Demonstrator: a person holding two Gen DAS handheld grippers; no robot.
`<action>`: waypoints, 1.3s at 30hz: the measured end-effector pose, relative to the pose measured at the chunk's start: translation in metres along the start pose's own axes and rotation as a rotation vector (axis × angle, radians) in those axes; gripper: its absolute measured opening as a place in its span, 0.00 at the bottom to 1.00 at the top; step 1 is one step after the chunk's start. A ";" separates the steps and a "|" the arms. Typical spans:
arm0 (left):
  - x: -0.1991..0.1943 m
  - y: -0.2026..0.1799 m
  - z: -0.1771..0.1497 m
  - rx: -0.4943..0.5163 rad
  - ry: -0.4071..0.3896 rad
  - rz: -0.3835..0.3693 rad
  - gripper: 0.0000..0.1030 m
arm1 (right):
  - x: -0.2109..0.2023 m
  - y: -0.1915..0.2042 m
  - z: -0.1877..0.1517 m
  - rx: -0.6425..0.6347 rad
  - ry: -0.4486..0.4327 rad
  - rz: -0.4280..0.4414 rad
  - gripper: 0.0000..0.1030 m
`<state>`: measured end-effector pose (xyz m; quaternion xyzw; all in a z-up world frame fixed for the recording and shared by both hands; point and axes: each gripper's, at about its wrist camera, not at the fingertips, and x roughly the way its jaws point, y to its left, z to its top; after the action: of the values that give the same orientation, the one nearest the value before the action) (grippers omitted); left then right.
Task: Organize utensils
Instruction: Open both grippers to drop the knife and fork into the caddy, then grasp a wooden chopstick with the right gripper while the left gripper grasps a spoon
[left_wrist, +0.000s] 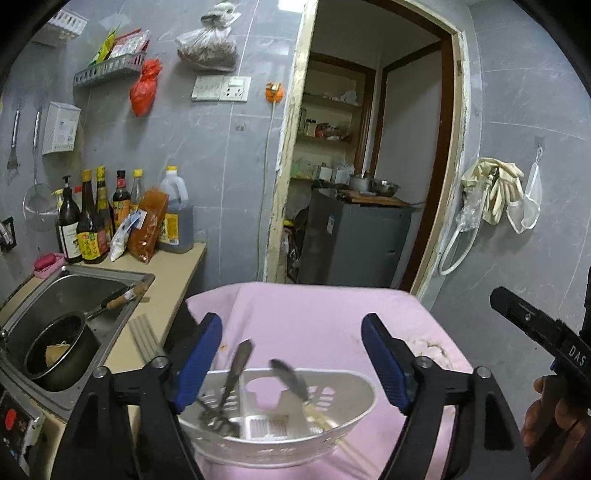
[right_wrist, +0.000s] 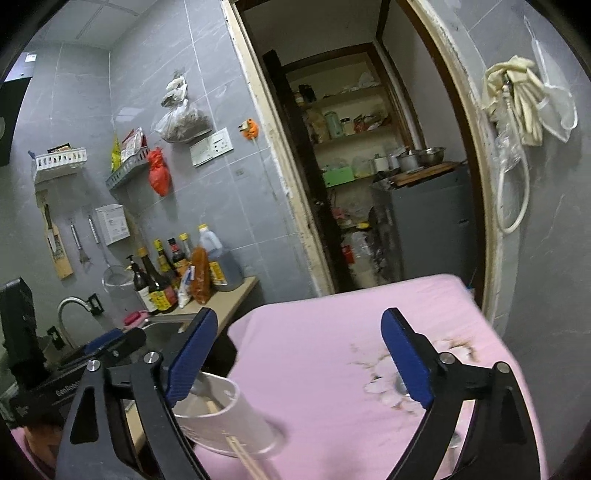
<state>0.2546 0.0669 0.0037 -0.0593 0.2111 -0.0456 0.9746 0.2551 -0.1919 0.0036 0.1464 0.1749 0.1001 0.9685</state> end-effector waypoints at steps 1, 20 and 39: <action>0.000 -0.005 0.001 0.005 -0.007 0.003 0.79 | -0.002 -0.004 0.002 -0.006 -0.003 -0.011 0.88; 0.013 -0.104 -0.006 0.059 -0.074 0.001 0.97 | -0.030 -0.088 0.025 -0.076 -0.013 -0.154 0.98; 0.068 -0.185 -0.047 0.059 -0.009 -0.010 0.97 | -0.006 -0.179 -0.005 -0.063 0.101 -0.179 0.98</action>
<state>0.2847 -0.1285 -0.0415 -0.0317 0.2051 -0.0565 0.9766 0.2734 -0.3600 -0.0566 0.0946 0.2325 0.0260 0.9676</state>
